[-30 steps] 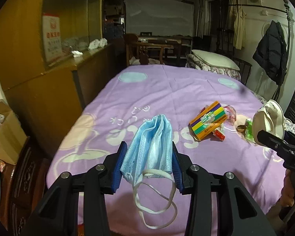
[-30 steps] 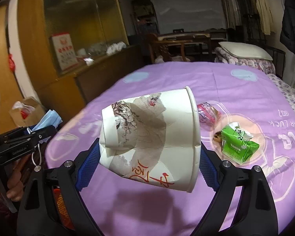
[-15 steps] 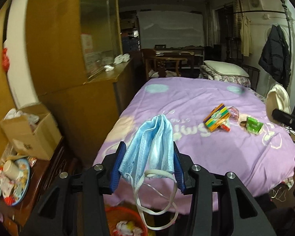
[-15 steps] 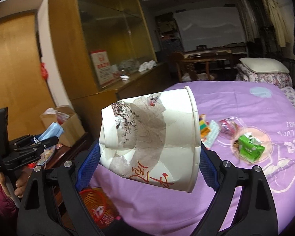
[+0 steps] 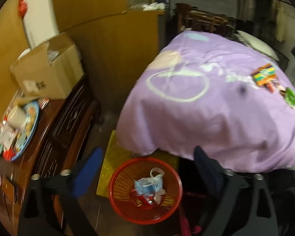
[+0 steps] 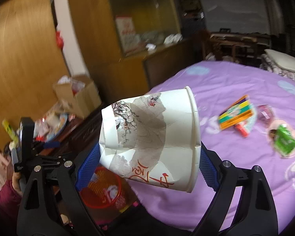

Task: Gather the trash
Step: 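Drop the blue mask into the red basket with the left tool while the right tool drops the paper cup, then move both tools back over the remaining trash on the bed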

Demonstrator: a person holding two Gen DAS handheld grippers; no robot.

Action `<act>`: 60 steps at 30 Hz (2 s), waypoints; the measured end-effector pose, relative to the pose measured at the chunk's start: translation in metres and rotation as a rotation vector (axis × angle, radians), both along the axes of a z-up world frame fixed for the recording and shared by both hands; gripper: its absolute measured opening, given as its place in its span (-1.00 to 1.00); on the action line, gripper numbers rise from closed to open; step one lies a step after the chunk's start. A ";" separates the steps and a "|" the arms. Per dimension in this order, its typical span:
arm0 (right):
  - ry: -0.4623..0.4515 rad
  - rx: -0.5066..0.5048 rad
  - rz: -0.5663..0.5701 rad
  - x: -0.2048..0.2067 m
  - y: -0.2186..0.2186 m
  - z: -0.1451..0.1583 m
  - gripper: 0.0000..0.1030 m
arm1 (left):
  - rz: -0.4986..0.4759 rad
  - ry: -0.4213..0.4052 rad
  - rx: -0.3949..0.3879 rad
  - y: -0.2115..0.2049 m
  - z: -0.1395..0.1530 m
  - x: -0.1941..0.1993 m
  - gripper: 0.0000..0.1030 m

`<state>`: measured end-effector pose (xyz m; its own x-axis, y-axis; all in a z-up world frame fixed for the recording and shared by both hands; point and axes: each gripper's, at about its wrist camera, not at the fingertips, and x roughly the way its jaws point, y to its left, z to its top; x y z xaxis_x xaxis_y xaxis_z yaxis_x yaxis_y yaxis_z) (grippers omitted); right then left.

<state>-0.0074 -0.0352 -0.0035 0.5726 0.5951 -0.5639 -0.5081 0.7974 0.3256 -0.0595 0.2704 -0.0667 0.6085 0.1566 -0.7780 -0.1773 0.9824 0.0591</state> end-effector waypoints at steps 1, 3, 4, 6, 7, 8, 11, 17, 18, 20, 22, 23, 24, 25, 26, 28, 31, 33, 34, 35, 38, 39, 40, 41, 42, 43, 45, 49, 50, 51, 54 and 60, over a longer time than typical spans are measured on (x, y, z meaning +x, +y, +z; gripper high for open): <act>0.011 -0.011 0.021 0.001 0.009 -0.004 0.68 | 0.021 0.001 -0.005 0.008 -0.004 0.001 0.88; 0.036 -0.053 0.084 0.002 0.037 -0.014 0.69 | 0.050 -0.011 -0.022 0.021 -0.005 -0.001 0.88; 0.043 -0.069 0.107 0.002 0.047 -0.018 0.69 | 0.072 -0.024 -0.031 0.030 -0.007 -0.002 0.89; 0.061 -0.113 0.174 0.000 0.076 -0.027 0.69 | 0.112 -0.043 -0.041 0.044 -0.009 -0.005 0.89; 0.069 -0.130 0.203 -0.002 0.087 -0.031 0.69 | 0.127 -0.047 -0.045 0.050 -0.010 -0.007 0.89; 0.079 -0.150 0.241 -0.004 0.102 -0.035 0.69 | 0.158 -0.053 -0.046 0.062 -0.014 -0.009 0.89; 0.105 -0.203 0.341 -0.011 0.142 -0.047 0.69 | 0.227 -0.055 -0.026 0.086 -0.022 -0.016 0.89; 0.178 -0.264 0.514 -0.019 0.216 -0.069 0.70 | 0.348 -0.051 0.005 0.133 -0.039 -0.037 0.89; 0.188 -0.267 0.529 -0.020 0.223 -0.072 0.70 | 0.363 -0.050 -0.002 0.139 -0.042 -0.040 0.89; 0.211 -0.278 0.553 -0.019 0.238 -0.078 0.75 | 0.384 -0.047 -0.018 0.148 -0.047 -0.044 0.89; 0.223 -0.286 0.564 -0.019 0.248 -0.083 0.78 | 0.403 -0.043 -0.035 0.155 -0.052 -0.047 0.89; 0.230 -0.294 0.566 -0.019 0.251 -0.085 0.79 | 0.410 -0.042 -0.044 0.158 -0.054 -0.049 0.89; 0.233 -0.299 0.566 -0.018 0.252 -0.087 0.79 | 0.415 -0.042 -0.051 0.161 -0.056 -0.050 0.89; 0.236 -0.305 0.564 -0.018 0.253 -0.088 0.79 | 0.419 -0.042 -0.056 0.162 -0.057 -0.051 0.89; 0.237 -0.311 0.562 -0.018 0.253 -0.089 0.79 | 0.423 -0.042 -0.062 0.162 -0.059 -0.051 0.89; 0.239 -0.315 0.552 -0.016 0.251 -0.089 0.79 | 0.421 -0.039 -0.074 0.161 -0.061 -0.051 0.89; 0.234 -0.305 0.534 -0.013 0.246 -0.087 0.79 | 0.408 -0.036 -0.067 0.156 -0.059 -0.048 0.89; 0.223 -0.292 0.508 -0.011 0.239 -0.082 0.79 | 0.391 -0.045 -0.054 0.149 -0.054 -0.046 0.89; 0.220 -0.284 0.497 -0.010 0.234 -0.080 0.79 | 0.381 -0.050 -0.050 0.145 -0.051 -0.045 0.89; 0.215 -0.273 0.481 -0.009 0.227 -0.077 0.79 | 0.368 -0.058 -0.047 0.140 -0.047 -0.044 0.89; 0.201 -0.242 0.428 -0.006 0.204 -0.068 0.79 | 0.328 -0.074 -0.038 0.125 -0.037 -0.039 0.89; 0.197 -0.233 0.414 -0.005 0.197 -0.065 0.79 | 0.313 -0.078 -0.039 0.119 -0.034 -0.037 0.89; 0.189 -0.222 0.393 -0.004 0.188 -0.062 0.79 | 0.299 -0.081 -0.039 0.114 -0.031 -0.035 0.89; 0.184 -0.214 0.379 -0.004 0.181 -0.059 0.79 | 0.281 -0.085 -0.038 0.107 -0.027 -0.033 0.89; 0.175 -0.203 0.358 -0.003 0.171 -0.056 0.79 | 0.263 -0.090 -0.032 0.100 -0.023 -0.031 0.89; 0.167 -0.194 0.340 -0.003 0.163 -0.053 0.79 | 0.249 -0.095 -0.025 0.093 -0.020 -0.029 0.89; 0.149 -0.170 0.296 -0.002 0.141 -0.045 0.79 | 0.209 -0.110 -0.002 0.075 -0.010 -0.025 0.89; 0.116 -0.122 0.212 -0.001 0.098 -0.030 0.80 | 0.126 -0.144 0.043 0.035 0.012 -0.017 0.89; 0.104 -0.102 0.183 -0.002 0.081 -0.025 0.80 | 0.104 -0.154 0.057 0.022 0.019 -0.015 0.89; 0.097 -0.091 0.167 -0.002 0.073 -0.023 0.81 | 0.079 -0.164 0.071 0.009 0.026 -0.014 0.89; 0.061 -0.052 0.101 -0.004 0.035 -0.013 0.83 | 0.016 -0.187 0.106 -0.025 0.042 -0.010 0.89; 0.013 0.010 -0.024 -0.008 -0.043 -0.003 0.86 | -0.090 -0.181 0.168 -0.091 0.057 0.003 0.89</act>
<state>-0.0154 -0.0781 -0.0063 0.5794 0.5873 -0.5651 -0.4850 0.8057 0.3401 -0.0561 0.1792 -0.0093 0.7524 0.2132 -0.6232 -0.1121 0.9738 0.1978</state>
